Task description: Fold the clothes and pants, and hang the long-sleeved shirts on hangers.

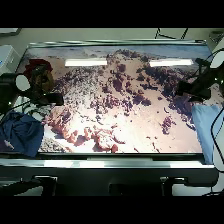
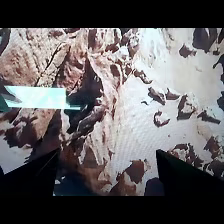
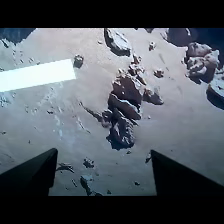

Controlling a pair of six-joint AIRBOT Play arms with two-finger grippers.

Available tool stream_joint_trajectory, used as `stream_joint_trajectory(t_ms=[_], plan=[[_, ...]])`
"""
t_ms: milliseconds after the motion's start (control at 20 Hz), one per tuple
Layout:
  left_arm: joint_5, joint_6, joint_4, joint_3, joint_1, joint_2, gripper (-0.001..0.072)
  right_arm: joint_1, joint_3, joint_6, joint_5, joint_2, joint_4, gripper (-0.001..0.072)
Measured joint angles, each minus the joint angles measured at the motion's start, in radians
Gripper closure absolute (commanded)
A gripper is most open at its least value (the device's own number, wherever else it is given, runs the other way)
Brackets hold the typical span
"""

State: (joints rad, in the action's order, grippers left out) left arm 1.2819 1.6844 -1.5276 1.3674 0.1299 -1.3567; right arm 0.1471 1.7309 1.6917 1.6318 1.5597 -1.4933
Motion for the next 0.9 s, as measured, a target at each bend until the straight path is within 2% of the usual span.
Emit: stream_joint_trajectory(t_ms=[900], plan=[[-0.003,0.002,0.002,0.000,0.002,0.000,0.0004,0.000,0.000,-0.005,-0.018,0.000,0.003,0.0039]])
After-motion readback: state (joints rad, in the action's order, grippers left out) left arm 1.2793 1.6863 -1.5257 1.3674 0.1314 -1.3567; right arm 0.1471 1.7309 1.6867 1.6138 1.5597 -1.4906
